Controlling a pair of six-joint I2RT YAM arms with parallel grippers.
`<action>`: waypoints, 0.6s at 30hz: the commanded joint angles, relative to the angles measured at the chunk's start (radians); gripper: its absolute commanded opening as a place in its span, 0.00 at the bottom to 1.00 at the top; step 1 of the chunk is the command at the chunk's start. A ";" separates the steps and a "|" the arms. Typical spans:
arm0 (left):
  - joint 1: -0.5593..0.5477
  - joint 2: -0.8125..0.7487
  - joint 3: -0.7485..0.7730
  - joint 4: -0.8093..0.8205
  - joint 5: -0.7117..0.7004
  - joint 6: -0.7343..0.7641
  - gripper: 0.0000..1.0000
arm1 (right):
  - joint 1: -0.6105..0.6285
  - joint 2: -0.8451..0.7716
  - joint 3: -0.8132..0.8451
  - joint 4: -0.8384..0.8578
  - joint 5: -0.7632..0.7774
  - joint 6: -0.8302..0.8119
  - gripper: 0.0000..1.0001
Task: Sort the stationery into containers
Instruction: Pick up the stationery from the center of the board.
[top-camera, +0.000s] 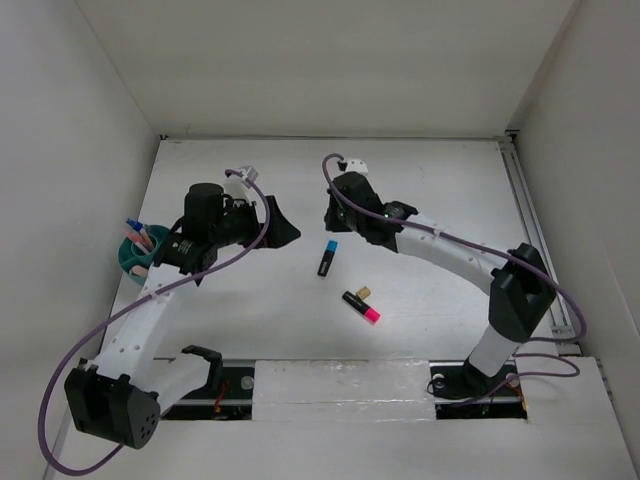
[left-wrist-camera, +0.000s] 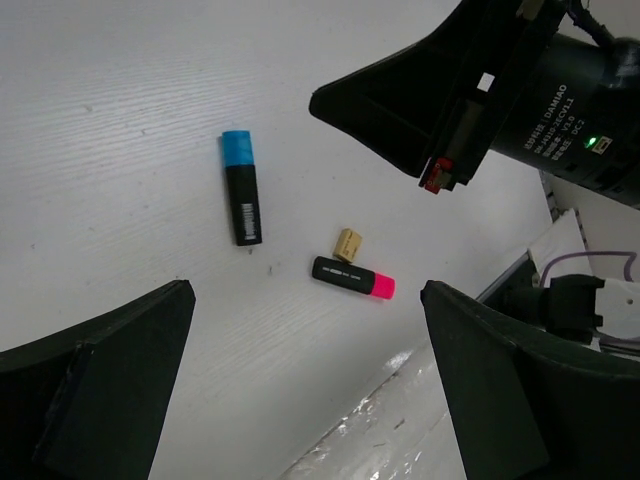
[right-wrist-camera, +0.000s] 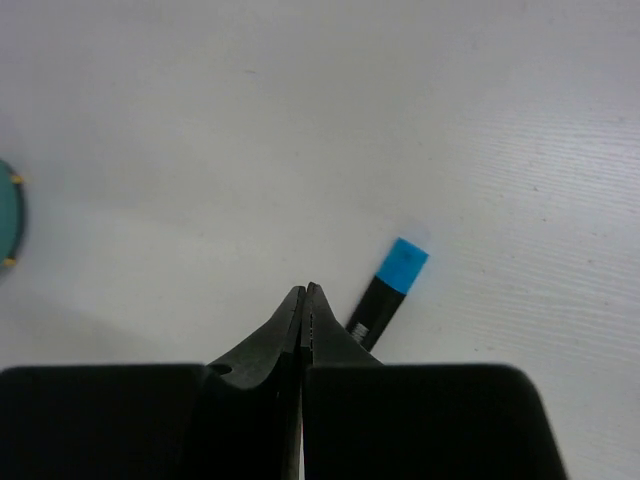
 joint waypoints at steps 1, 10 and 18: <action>0.001 -0.032 -0.007 0.063 0.113 0.021 0.96 | 0.032 -0.052 0.061 0.112 0.019 0.039 0.00; 0.001 -0.033 0.002 0.030 -0.060 0.012 0.97 | 0.022 0.093 0.144 -0.041 0.117 0.093 0.05; 0.001 -0.035 0.021 -0.023 -0.279 -0.028 1.00 | 0.011 0.121 0.170 -0.170 0.220 0.210 0.82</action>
